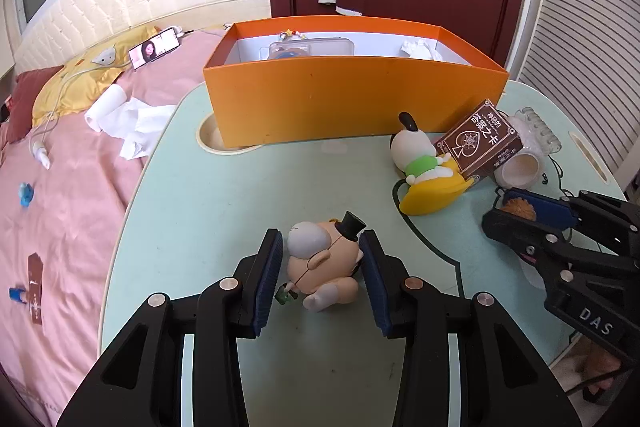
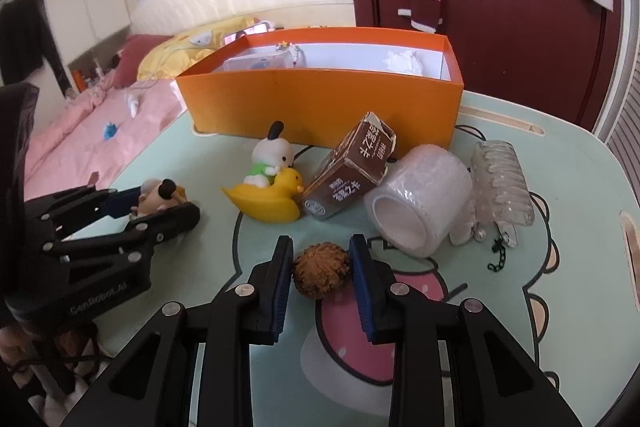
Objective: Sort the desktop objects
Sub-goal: 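Grasp the walnut with the right gripper while the left lifts the doll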
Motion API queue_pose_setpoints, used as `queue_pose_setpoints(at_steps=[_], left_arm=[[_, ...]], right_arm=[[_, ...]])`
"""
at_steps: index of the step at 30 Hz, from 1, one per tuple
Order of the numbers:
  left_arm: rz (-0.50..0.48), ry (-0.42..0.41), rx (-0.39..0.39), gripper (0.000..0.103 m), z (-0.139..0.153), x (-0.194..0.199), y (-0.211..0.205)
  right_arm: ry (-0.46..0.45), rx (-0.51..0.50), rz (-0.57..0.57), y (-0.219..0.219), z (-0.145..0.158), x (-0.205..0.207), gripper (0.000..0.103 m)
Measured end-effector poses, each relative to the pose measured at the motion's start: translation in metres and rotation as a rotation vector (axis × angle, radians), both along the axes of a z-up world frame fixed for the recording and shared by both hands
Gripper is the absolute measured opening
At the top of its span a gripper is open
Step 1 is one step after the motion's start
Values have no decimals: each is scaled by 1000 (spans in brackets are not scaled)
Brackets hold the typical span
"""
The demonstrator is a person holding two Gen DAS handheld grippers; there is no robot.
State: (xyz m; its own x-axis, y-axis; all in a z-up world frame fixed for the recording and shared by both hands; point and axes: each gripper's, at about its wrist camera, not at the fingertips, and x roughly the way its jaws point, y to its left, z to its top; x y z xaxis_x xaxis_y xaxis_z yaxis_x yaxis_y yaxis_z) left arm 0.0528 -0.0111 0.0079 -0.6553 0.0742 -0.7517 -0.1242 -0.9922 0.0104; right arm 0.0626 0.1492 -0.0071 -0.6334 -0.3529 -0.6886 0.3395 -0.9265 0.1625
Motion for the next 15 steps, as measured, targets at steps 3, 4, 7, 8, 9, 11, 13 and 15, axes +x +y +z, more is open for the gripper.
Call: queue_pose_setpoints(at_steps=[3,4,7,8,9,11,13,15], left_arm=[[4,5,-2,42,0,0,1],[7,8,-3,42,-1,1,2],[13,18,-9,42,-2,1,4],[13,19,-10,41,-2,1,4],[14,19,-9,41,-2,1,4],[14,19,-6,41,-2,1,3],[14,20,-6,41,-2,1,4],[13,21,-8,41,-2,1,3]], right_arm=[[58,12,-28,6,8,9,28],[68,5,-43,8,9,9,28],[53,-6,-76,13,6,6,28],[40,-7,-85,14,3,4,28],[23,-11,-84,14,1,2,28],[3,-16,-85,14,-3,0,28],[4,-12,-83,14,-3,1,28],[4,-11,-82,14,-3,2,28]])
